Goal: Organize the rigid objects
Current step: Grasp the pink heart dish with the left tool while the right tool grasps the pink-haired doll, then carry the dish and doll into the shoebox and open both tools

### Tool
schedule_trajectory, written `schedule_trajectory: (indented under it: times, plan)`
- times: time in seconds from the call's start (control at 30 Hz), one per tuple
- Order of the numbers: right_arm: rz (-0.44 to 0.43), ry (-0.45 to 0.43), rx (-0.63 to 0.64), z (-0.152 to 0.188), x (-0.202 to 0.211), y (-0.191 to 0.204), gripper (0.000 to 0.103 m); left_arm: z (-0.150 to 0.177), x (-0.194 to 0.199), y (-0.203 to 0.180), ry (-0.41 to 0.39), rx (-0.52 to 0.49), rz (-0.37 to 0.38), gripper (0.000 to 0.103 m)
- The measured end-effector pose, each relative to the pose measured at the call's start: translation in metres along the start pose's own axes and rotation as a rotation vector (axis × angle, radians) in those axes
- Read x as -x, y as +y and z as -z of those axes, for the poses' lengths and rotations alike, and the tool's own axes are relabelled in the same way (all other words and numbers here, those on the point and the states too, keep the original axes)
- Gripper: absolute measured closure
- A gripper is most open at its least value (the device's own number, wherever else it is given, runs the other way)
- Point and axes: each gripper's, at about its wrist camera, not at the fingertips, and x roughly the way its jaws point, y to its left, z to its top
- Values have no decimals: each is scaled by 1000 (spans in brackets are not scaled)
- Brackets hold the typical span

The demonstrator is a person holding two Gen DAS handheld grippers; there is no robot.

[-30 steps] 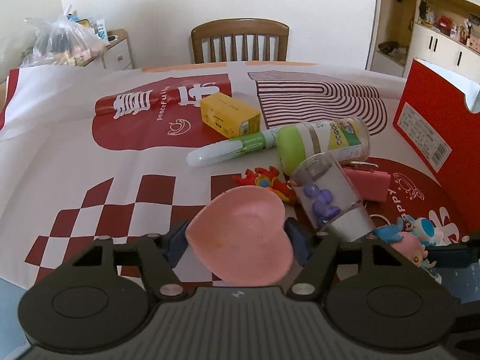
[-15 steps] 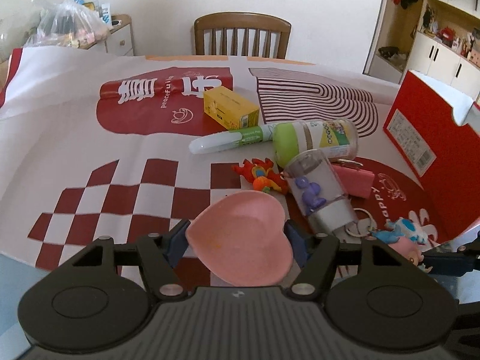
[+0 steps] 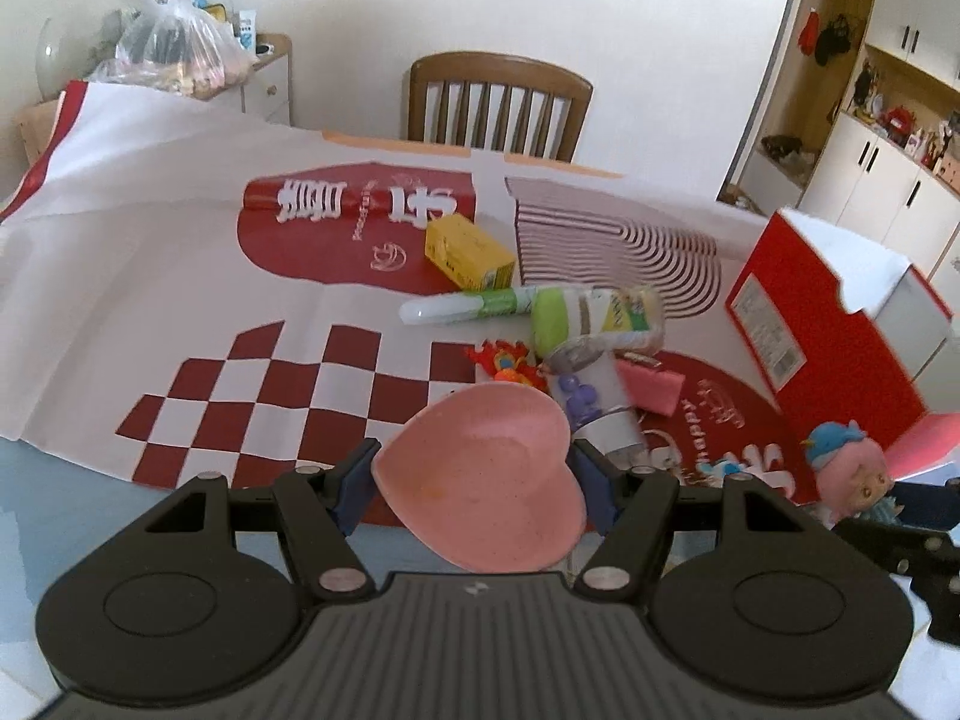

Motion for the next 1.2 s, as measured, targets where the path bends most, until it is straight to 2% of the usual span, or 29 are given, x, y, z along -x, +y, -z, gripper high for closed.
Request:
schedule_trajectory:
  times: [0.33, 0.57, 0.9, 1.2]
  plan:
    - [58, -88, -55, -15, 51, -35, 70, -21, 46, -36, -57, -33, 78, 35]
    - [101, -130, -96, -20, 78, -80, 70, -40, 64, -78, -114, -74, 131, 35]
    - [179, -135, -148, -19, 86, -152, 70, -55, 53, -155, -138, -166, 178, 35]
    - [185, -127, -171, -12, 80, -214, 70, -59, 27, -224, -112, -227, 177, 35]
